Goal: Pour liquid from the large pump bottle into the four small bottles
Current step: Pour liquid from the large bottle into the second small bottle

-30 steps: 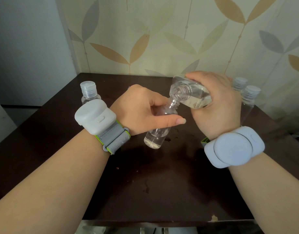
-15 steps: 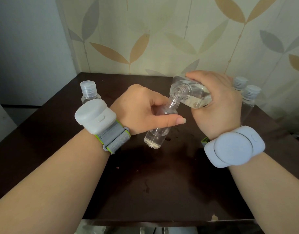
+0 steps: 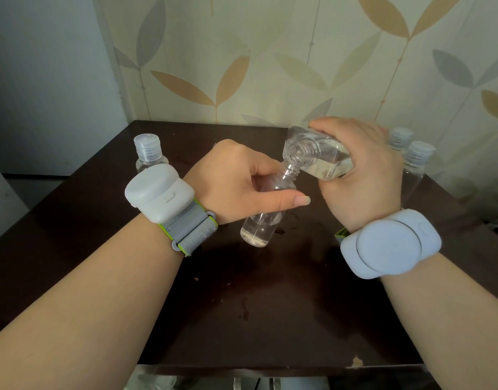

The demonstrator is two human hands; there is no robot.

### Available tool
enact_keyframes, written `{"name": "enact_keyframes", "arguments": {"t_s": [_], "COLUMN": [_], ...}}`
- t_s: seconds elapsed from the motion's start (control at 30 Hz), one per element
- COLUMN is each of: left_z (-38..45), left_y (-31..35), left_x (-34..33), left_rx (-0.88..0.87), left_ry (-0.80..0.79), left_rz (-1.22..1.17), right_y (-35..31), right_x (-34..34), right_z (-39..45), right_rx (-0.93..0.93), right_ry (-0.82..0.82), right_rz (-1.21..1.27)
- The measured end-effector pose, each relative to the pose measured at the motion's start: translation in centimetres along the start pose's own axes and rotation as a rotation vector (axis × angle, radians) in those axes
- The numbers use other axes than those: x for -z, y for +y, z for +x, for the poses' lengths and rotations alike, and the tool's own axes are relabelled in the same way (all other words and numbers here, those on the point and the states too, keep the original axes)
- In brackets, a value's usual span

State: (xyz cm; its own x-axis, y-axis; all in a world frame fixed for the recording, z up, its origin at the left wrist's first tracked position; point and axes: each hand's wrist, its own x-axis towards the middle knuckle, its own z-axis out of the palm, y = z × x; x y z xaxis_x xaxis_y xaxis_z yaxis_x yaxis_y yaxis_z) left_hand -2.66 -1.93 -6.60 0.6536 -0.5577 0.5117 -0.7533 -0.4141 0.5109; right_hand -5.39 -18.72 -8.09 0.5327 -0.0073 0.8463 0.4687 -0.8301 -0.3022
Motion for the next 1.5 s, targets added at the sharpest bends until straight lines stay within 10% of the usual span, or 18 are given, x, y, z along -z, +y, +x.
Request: {"name": "enact_keyframes", "arguments": {"t_s": [1.5], "left_z": [0.06], "left_y": [0.03], "left_x": [-0.11], "left_rx": [0.001], "left_ry": [-0.002], "left_rz": [0.014], "right_y": [0.11], "right_x": [-0.12], "right_z": [-0.08], "right_rx": [-0.007], "right_ry": [0.009], "right_rz": [-0.004]}}
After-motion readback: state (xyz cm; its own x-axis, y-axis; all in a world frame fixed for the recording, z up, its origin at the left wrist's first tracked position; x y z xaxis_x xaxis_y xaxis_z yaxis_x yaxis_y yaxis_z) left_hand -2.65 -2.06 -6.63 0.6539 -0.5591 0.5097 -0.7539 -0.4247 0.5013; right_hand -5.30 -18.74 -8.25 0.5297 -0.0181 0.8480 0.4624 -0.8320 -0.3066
